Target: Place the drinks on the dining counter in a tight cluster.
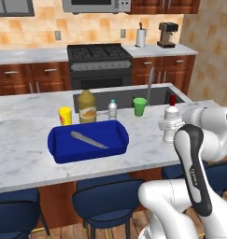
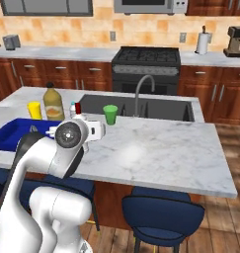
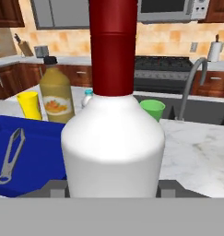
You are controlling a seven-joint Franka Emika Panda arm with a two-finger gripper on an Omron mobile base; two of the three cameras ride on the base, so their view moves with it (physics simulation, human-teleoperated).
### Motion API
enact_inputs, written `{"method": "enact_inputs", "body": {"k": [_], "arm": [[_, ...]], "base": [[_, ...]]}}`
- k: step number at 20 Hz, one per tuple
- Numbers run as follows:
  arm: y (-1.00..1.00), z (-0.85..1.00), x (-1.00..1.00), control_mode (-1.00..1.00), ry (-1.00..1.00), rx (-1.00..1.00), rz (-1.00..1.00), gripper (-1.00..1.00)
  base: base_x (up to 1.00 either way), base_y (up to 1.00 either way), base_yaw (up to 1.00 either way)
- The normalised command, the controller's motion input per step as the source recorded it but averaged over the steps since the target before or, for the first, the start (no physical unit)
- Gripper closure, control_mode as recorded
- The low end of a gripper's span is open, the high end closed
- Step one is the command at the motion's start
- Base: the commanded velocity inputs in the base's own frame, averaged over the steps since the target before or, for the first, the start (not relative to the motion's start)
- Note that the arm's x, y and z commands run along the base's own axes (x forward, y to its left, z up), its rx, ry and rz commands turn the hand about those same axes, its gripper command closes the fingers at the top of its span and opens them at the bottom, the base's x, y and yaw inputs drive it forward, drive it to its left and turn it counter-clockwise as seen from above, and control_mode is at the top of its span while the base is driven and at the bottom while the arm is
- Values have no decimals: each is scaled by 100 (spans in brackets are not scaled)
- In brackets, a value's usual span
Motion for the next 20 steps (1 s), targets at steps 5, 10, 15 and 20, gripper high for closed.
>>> {"method": "enact_inputs", "body": {"k": [5, 10, 15, 20], "arm": [[0, 0, 0, 100, 0, 0, 0, 100], [0, 0, 0, 100, 0, 0, 0, 100], [0, 0, 0, 100, 0, 0, 0, 100], [0, 0, 0, 100, 0, 0, 0, 100]], "base": [[31, 36, 7], [26, 21, 3], [0, 4, 2], [0, 0, 1]]}}
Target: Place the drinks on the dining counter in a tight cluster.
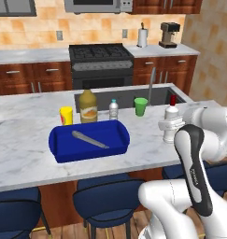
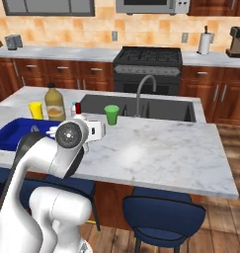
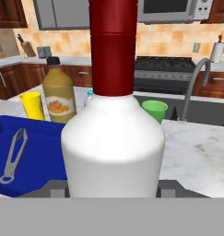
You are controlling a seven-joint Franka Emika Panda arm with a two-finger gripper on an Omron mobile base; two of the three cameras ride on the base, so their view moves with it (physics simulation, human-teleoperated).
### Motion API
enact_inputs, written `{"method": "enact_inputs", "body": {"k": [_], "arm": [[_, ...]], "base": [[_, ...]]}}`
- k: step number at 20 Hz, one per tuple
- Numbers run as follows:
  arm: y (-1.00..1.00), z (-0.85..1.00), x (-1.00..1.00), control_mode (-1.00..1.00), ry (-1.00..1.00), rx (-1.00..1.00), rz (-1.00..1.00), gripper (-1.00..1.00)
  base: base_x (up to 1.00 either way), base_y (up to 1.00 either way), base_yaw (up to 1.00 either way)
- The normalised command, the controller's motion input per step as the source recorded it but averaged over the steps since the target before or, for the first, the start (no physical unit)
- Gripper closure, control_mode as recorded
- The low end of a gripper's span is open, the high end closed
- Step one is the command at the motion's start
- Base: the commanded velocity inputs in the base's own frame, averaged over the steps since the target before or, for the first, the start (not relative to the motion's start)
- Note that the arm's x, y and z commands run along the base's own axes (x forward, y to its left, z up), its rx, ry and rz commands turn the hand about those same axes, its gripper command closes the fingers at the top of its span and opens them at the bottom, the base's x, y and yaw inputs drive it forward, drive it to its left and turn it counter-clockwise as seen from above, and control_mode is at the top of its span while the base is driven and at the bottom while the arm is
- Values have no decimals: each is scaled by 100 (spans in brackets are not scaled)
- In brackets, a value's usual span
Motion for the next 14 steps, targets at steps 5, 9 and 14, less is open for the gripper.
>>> {"method": "enact_inputs", "body": {"k": [5, 9, 14], "arm": [[8, 0, 13, -100, -2, 0, 3, 100], [34, 0, 51, -100, -8, 0, 4, 100], [19, 0, 60, -100, 0, 0, 0, 100]], "base": [[5, 4, 5], [0, 0, 0], [0, 0, 0]]}}
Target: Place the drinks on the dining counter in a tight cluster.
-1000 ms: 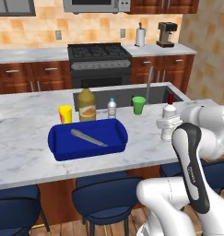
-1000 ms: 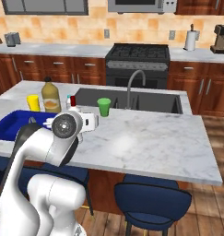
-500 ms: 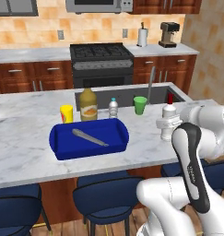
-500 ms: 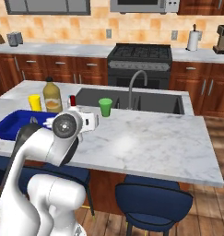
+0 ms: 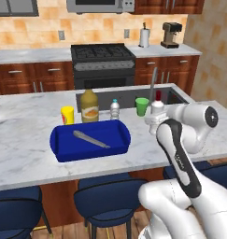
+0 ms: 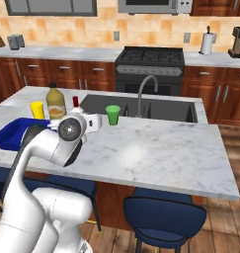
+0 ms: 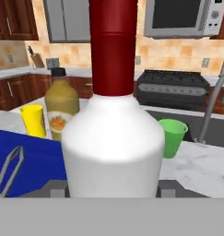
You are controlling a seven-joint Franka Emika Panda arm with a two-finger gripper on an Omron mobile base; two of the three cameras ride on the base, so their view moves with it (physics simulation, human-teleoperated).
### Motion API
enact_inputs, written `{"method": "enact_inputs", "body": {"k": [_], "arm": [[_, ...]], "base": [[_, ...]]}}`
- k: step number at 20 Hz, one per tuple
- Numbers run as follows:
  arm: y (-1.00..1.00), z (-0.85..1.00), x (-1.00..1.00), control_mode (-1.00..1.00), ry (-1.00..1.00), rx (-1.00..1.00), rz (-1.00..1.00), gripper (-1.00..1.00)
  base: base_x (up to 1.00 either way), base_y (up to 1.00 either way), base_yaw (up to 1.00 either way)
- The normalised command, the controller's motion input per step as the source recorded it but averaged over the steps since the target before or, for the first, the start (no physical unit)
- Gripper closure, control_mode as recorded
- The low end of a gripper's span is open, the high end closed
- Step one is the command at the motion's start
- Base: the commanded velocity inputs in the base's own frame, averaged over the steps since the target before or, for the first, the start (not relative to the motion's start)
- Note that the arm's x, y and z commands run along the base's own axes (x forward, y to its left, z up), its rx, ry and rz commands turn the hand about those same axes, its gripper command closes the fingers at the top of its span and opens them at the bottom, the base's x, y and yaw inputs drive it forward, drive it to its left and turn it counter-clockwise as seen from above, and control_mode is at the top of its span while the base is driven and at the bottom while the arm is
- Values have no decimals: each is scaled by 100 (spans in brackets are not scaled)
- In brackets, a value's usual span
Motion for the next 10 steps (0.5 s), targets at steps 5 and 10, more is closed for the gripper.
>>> {"method": "enact_inputs", "body": {"k": [5, 10], "arm": [[17, -10, 70, -100, 21, -1, 0, 100], [13, -20, 60, -100, 7, 0, 0, 100]], "base": [[0, 0, 0], [0, 0, 0]]}}
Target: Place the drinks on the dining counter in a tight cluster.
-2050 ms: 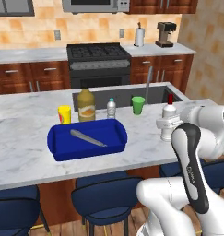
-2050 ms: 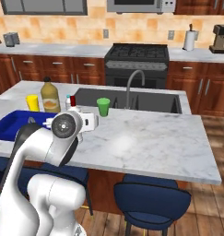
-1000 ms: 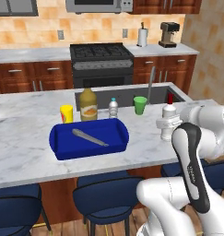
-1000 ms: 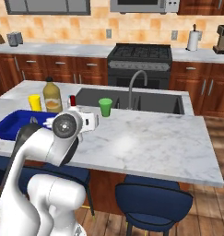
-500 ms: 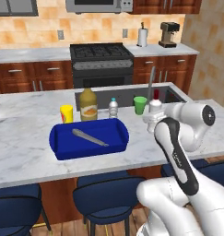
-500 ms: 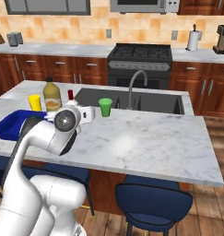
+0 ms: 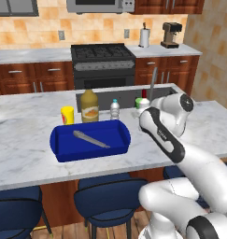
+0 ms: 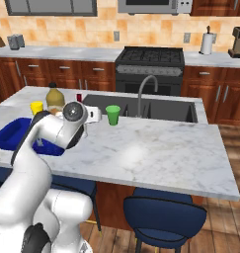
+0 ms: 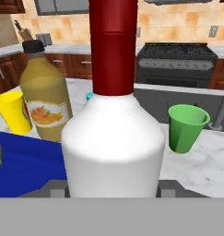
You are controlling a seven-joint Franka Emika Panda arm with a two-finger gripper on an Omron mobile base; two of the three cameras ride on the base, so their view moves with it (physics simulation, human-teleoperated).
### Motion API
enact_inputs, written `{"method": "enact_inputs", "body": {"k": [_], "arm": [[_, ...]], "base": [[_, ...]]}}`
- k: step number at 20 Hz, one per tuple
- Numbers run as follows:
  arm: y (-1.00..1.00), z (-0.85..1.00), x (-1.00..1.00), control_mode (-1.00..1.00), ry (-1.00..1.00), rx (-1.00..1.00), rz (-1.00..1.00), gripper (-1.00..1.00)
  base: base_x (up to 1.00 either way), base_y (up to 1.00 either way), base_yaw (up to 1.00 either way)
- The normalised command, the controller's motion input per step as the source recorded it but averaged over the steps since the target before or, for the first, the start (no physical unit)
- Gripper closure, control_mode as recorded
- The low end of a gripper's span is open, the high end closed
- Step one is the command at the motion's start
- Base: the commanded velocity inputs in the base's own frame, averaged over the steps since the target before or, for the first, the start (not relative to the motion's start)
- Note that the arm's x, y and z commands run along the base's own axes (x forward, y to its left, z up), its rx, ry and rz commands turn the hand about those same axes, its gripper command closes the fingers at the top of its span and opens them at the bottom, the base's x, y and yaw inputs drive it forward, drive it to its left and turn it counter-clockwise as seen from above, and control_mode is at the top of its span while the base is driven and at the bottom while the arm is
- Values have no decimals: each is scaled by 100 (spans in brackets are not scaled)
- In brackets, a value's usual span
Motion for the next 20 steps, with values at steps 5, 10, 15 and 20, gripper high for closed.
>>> {"method": "enact_inputs", "body": {"k": [5, 10, 15, 20], "arm": [[15, -14, 31, -100, -18, 0, 4, 100], [15, -12, 18, -100, -23, 0, 2, 100], [1, -5, 19, -100, -7, 0, 0, 100], [0, 0, 22, -100, 0, 0, 0, 100]], "base": [[0, 0, 0], [0, 0, 0], [0, 0, 0], [0, 0, 0]]}}
